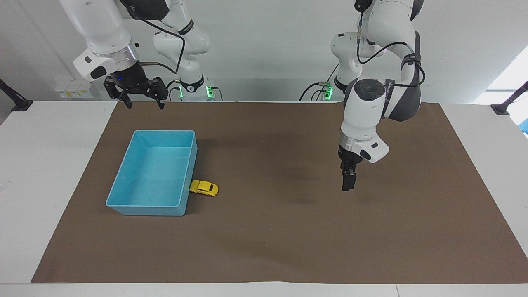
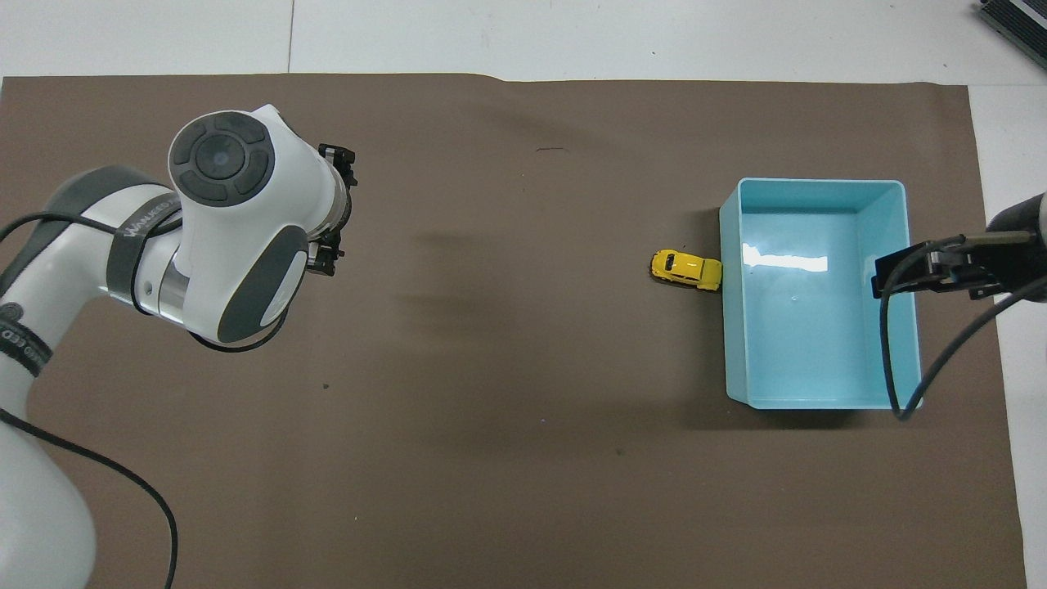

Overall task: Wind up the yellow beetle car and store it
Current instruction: 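Retract the left gripper while the right gripper lifts off the bin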

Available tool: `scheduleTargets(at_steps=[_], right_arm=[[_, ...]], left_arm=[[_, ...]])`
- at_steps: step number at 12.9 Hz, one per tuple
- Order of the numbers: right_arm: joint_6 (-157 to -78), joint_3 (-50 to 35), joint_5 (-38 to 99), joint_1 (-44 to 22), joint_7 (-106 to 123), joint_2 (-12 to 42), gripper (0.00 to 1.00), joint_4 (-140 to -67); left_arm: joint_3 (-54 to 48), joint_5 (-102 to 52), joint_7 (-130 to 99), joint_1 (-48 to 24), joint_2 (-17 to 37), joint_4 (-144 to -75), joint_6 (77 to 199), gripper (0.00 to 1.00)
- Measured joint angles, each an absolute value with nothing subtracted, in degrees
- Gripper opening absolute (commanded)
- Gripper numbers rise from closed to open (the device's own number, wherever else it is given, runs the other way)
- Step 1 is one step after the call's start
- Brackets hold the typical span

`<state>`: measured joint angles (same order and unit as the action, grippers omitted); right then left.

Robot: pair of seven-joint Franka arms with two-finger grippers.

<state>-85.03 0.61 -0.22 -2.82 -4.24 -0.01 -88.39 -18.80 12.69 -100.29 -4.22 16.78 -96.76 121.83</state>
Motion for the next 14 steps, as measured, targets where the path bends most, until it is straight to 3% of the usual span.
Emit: scheduleTargets(at_steps=[5, 14], right_arm=[[-85.03, 0.61, -0.22, -2.82, -4.24, -0.01, 1.00, -88.39], [-85.49, 0.63, -0.22, -2.39, -4.24, 0.00, 1.00, -88.41]], left_arm=[[-14.82, 8.62, -73.93, -4.19, 11.44, -96.67, 117.72, 1.00], [-8.89, 4.69, -39.32, -4.18, 6.74, -96.68, 110.61, 1.00]])
